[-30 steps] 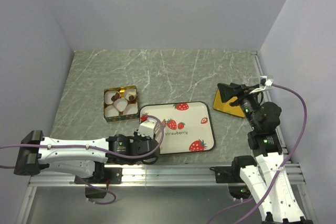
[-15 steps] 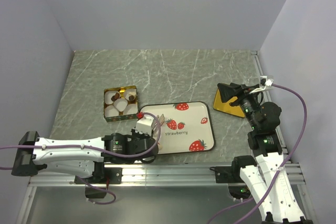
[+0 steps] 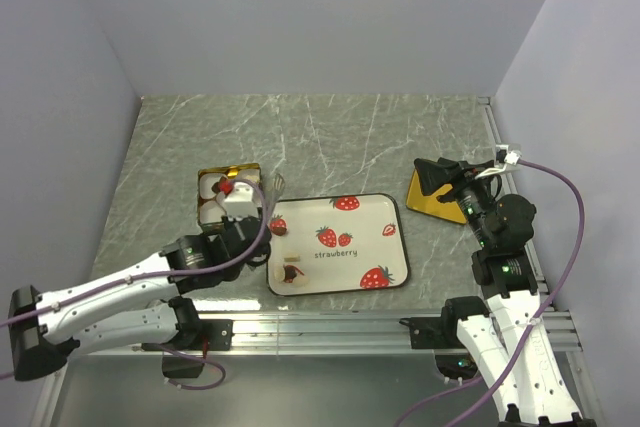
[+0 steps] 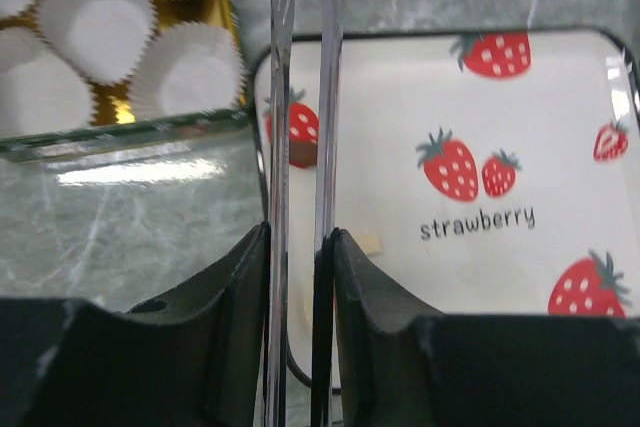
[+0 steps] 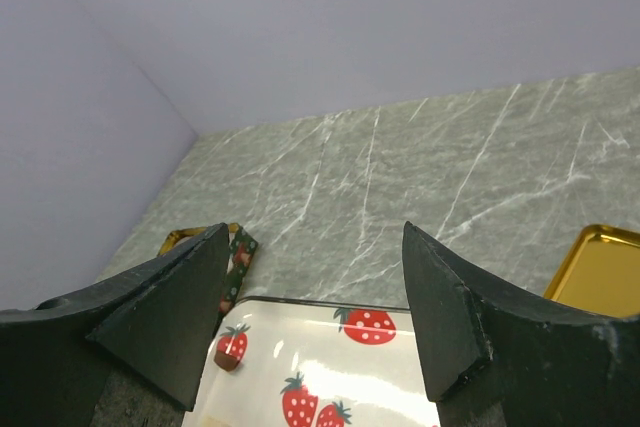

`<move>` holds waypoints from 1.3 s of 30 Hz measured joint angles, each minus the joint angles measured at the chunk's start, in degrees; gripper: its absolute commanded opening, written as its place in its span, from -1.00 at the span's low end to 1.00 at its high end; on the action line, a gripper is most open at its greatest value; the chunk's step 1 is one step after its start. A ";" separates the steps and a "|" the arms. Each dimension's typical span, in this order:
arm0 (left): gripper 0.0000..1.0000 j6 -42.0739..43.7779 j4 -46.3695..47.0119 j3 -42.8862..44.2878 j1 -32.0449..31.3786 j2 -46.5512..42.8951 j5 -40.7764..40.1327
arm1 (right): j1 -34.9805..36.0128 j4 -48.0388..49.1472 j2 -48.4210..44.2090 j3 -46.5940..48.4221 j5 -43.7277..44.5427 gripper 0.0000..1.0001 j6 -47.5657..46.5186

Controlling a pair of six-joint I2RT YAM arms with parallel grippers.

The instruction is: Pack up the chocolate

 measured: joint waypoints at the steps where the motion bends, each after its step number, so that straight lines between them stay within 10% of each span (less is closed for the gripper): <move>1: -0.47 0.17 0.20 -0.37 1.60 -1.31 0.04 | 0.00 0.02 0.02 0.00 -0.07 0.53 0.02; 12: -0.45 -0.66 -1.36 -2.45 11.98 -9.94 -1.20 | 0.04 0.94 1.51 0.00 -1.29 0.53 0.15; 39: -0.13 -10.62 -10.38 -3.45 13.73 -7.39 -2.01 | 1.66 3.10 3.67 0.85 -1.84 0.53 0.22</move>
